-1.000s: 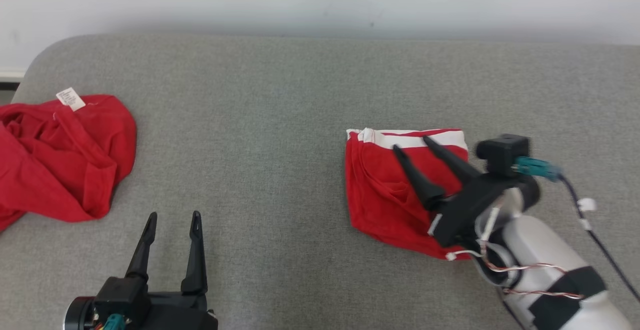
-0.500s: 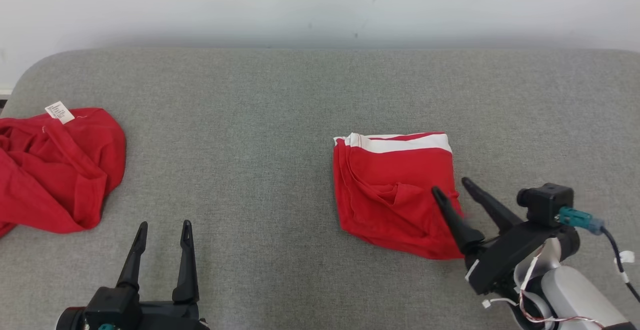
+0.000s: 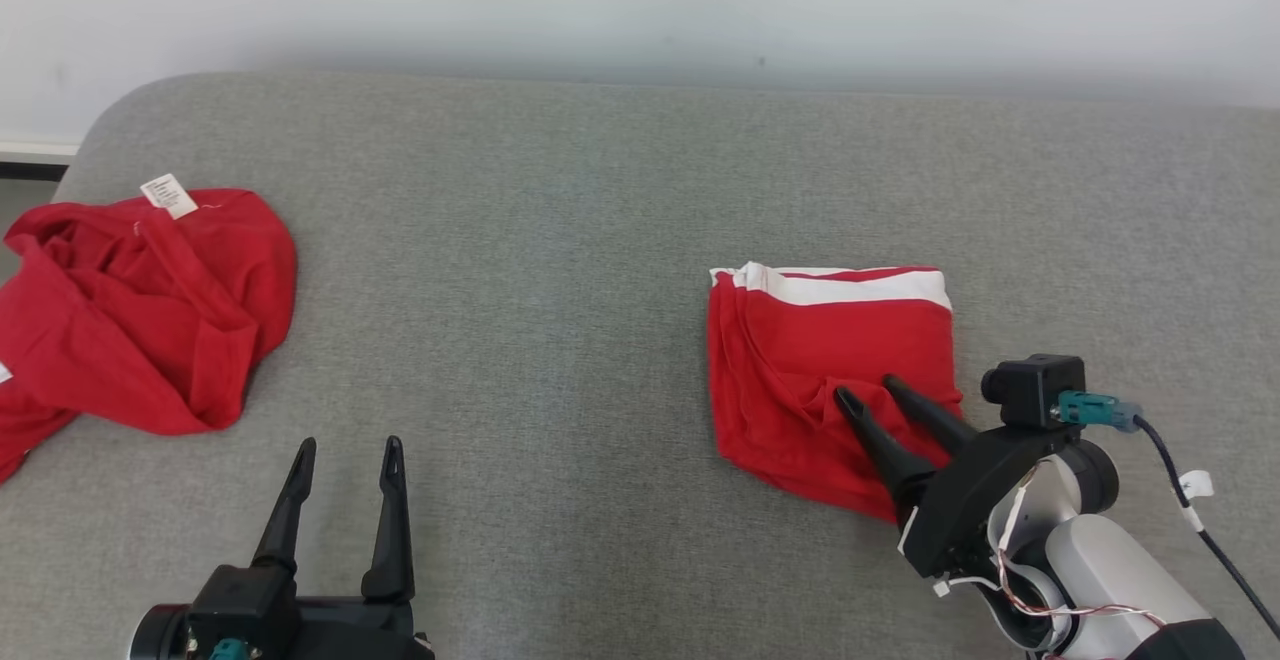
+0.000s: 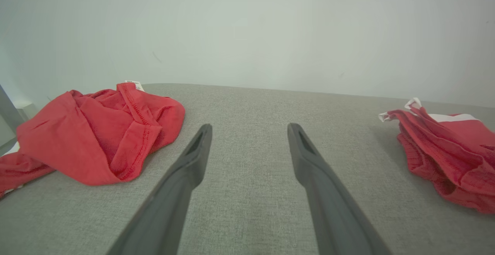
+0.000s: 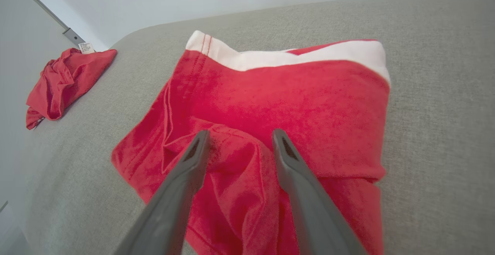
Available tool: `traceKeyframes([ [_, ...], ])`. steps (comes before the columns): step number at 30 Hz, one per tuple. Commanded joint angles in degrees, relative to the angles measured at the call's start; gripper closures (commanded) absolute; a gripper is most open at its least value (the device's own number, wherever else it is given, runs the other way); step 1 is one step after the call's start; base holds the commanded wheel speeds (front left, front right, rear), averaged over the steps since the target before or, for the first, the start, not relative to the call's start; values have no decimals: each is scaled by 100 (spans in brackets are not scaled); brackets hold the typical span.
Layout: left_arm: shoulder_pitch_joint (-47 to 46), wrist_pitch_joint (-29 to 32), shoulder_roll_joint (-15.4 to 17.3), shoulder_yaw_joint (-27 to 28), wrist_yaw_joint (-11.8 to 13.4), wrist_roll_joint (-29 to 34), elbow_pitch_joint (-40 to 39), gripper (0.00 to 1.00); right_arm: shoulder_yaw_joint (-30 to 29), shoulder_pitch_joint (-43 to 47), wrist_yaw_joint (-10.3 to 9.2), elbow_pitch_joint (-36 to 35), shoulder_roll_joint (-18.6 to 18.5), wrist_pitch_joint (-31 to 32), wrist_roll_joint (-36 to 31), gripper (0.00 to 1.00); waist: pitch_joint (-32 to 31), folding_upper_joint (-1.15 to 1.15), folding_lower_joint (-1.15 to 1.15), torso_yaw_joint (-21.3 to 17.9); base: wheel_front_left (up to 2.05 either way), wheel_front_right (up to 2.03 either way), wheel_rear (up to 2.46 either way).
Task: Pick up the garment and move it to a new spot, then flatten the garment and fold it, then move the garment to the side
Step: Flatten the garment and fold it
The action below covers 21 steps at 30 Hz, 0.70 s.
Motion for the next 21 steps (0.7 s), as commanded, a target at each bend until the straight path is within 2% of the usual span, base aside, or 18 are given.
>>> traceKeyframes([
  [1, -13, -19, -2, 3, 19, -5, 5, 0, 37, -48, -13, 12, 41, -4, 59, 100, -4, 0, 0, 73, 0, 0, 0],
  [4, 44, -19, -4, 42, 34, -28, 10, 0, 138, -14, -13, -30, 34, -130, 148, 100, -48, 0, 0, 109, 0, 0, 0],
  [12, 175, -19, -4, 128, 57, -37, -17, 0, 676, 428, -13, -720, -91, -325, 354, 100, -149, 0, 0, 35, 0, 0, 0],
  [13, 177, -19, -2, 142, 47, -34, -10, 0, 749, 479, -13, -787, -93, -326, 370, 97, -151, 0, 0, 15, 0, 0, 0],
  [14, 169, -19, -4, 146, 38, -35, -3, 0, 840, 508, -14, -892, -95, -374, 403, 21, -150, 0, 0, 5, 0, 0, 0],
  [15, 161, -19, -3, 148, 28, -38, 2, 0, 896, 569, -14, -925, -89, -375, 476, 0, -150, 0, 0, -8, 0, 0, 0],
  [21, 186, -19, -4, 105, 55, -9, -25, 0, 1050, 699, -14, -1124, -223, -633, 659, 0, -163, 0, 0, -48, 0, 0, 0],
])
